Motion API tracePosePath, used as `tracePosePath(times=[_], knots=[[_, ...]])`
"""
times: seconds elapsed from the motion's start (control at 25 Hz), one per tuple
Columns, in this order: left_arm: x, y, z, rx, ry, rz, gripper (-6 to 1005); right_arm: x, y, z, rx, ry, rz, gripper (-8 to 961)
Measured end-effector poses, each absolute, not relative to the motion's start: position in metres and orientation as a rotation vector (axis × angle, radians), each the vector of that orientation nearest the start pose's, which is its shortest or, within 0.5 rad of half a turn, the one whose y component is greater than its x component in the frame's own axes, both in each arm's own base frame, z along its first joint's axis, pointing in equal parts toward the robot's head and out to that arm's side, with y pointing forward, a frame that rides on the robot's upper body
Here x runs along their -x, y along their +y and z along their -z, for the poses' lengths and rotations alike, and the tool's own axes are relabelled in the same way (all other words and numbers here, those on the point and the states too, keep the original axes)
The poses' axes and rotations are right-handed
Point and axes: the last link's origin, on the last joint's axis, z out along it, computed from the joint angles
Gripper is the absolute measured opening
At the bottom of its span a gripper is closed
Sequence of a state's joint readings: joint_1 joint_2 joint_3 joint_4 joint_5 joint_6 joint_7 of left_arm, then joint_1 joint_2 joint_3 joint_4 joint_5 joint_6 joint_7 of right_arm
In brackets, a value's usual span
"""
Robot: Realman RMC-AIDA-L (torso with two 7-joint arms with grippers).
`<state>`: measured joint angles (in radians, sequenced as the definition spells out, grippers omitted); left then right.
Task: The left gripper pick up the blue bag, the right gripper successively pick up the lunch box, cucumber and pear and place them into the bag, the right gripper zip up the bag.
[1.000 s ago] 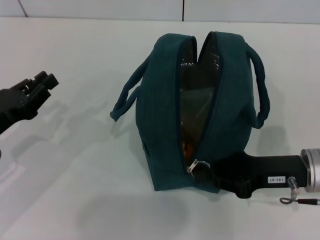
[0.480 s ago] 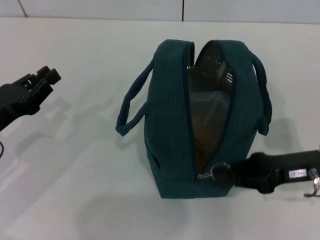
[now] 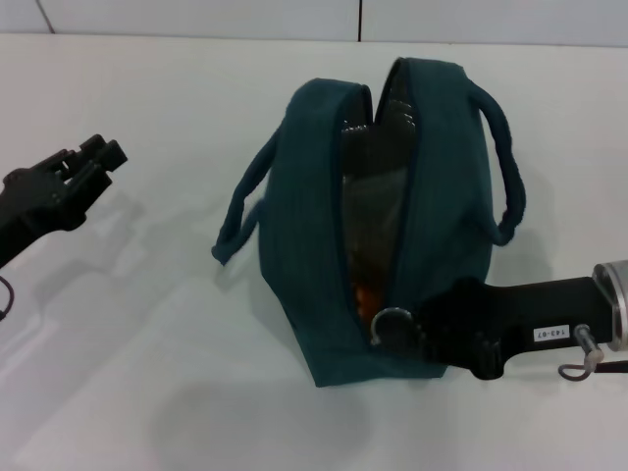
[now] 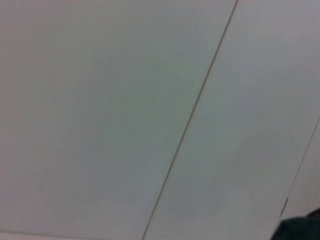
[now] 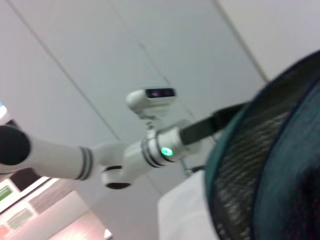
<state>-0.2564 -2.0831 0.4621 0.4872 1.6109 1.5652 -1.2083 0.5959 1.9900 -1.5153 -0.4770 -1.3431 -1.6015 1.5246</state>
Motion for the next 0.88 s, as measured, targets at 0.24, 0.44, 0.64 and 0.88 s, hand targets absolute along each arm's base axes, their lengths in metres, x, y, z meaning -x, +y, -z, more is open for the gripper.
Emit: tracePosePath(times=[0.24,0.44,0.64,0.88], knots=[[0.344,0.260,-0.032,2.049,-0.842,1.059,271,-0.188,0.296,0.055,3.194,0.685,-0.972,11],[0.343,0.257,-0.025,2.084,-0.843,1.041,271,-0.178,0.303,0.059,3.193,0.637,-0.959,11],[0.343,0.254,-0.018,2.121,-0.833,1.020,271,-0.171,0.311,0.059,3.164,0.563,-0.981,11],[0.343,0.250,-0.012,2.139,-0.823,1.005,271,-0.148,0.325,0.043,3.095,0.449,-1.156,11]])
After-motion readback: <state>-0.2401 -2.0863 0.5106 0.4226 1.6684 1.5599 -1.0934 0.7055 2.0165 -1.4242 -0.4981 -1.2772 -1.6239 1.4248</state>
